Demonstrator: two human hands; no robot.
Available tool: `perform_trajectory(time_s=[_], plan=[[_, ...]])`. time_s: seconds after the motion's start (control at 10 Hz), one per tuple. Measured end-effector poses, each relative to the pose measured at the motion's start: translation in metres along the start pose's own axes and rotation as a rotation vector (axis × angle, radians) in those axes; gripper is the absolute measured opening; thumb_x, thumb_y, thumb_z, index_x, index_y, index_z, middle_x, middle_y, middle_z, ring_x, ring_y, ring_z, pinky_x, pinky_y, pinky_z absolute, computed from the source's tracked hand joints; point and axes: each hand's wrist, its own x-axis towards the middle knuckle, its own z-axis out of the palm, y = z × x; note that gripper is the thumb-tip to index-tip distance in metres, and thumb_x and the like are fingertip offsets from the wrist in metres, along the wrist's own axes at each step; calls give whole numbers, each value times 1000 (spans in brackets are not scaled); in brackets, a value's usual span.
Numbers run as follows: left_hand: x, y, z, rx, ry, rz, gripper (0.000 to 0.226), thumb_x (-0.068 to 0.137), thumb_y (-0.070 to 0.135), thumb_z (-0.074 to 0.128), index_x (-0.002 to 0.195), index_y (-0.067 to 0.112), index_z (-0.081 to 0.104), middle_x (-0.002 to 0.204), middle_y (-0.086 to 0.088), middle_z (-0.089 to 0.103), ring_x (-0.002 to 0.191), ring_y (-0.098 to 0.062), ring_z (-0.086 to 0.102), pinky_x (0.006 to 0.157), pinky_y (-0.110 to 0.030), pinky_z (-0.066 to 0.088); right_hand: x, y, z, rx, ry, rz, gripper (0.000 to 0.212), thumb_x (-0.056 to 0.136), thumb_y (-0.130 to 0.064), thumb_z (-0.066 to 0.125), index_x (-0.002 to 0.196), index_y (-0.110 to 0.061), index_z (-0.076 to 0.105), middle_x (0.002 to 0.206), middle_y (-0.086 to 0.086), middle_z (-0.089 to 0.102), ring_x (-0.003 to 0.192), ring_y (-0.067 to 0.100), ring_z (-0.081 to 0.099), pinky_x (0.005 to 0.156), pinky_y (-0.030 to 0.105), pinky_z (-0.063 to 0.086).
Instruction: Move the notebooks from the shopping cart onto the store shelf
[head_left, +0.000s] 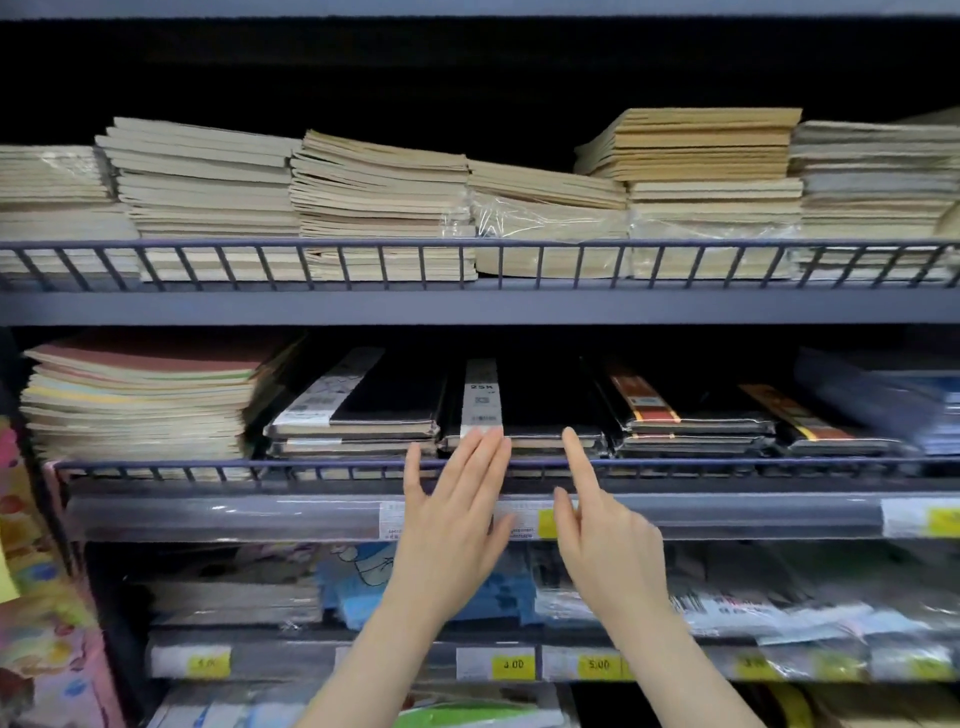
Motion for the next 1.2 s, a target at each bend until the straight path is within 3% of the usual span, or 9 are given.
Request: perform_trajectory(time_s=[0.1, 0.2, 0.4, 0.5, 0.6, 0.7, 0.9, 1.1, 1.2], plan=[[1, -1, -2, -36, 56, -5, 61, 87, 45, 43, 139, 14, 39, 146, -1, 40, 137, -13, 27, 109, -58, 17, -1, 0, 1, 87, -12, 2, 62, 88, -32, 45, 144, -27, 21, 46, -13, 33, 33, 8, 35, 30, 25, 35], [10, 7, -6, -99, 124, 15, 59, 88, 43, 45, 138, 13, 40, 145, -2, 42, 137, -14, 30, 112, -55, 15, -5, 14, -8, 156, 33, 25, 61, 90, -33, 43, 145, -29, 17, 48, -13, 35, 35, 7, 37, 34, 21, 33], [57, 61, -3, -232, 144, 100, 60, 88, 39, 41, 140, 10, 36, 145, -7, 42, 135, -20, 38, 113, -47, 17, 5, 66, -33, 54, 159, 155, 66, 89, -22, 48, 145, -29, 15, 44, -7, 40, 34, 17, 41, 33, 29, 33], [77, 84, 1, -232, 135, 22, 59, 87, 43, 40, 136, 11, 41, 132, -3, 56, 122, -18, 52, 111, -50, 29, 10, 78, -35, 25, 163, 162, 61, 90, -23, 47, 144, -32, 19, 45, -7, 41, 35, 19, 42, 35, 31, 35], [88, 93, 5, -249, 174, -87, 47, 84, 46, 47, 117, 16, 59, 94, 4, 71, 95, -18, 64, 102, -51, 38, 13, 83, -33, 38, 171, 151, 55, 91, -27, 44, 142, -35, 25, 47, -8, 44, 39, 22, 46, 39, 33, 39], [91, 95, 8, -293, 216, -146, 42, 82, 48, 46, 105, 20, 66, 78, 7, 72, 88, -17, 65, 100, -50, 39, 16, 88, -31, 89, 196, 135, 46, 93, -35, 35, 139, -35, 32, 48, -11, 41, 40, 21, 47, 40, 34, 39], [93, 94, 9, -339, 235, -151, 37, 80, 49, 49, 92, 20, 71, 73, 9, 71, 85, -16, 65, 99, -49, 40, 22, 92, -27, 127, 219, 104, 44, 93, -33, 37, 137, -31, 36, 47, -18, 32, 40, 13, 44, 40, 28, 37], [90, 87, 3, -394, 264, -115, 39, 79, 51, 56, 96, 18, 68, 79, 7, 71, 86, -16, 63, 108, -45, 26, 19, 84, -37, 247, 220, 5, 46, 92, -30, 43, 138, -31, 34, 51, -19, 41, 38, 6, 40, 39, 18, 33], [89, 67, -11, -466, 257, -76, 38, 80, 49, 59, 100, 18, 66, 87, 8, 69, 89, -13, 59, 104, -46, 32, 28, 68, -42, 277, 121, -136, 35, 89, -24, 46, 122, -19, 54, 69, -24, 51, 43, -6, 36, 40, 13, 34]])
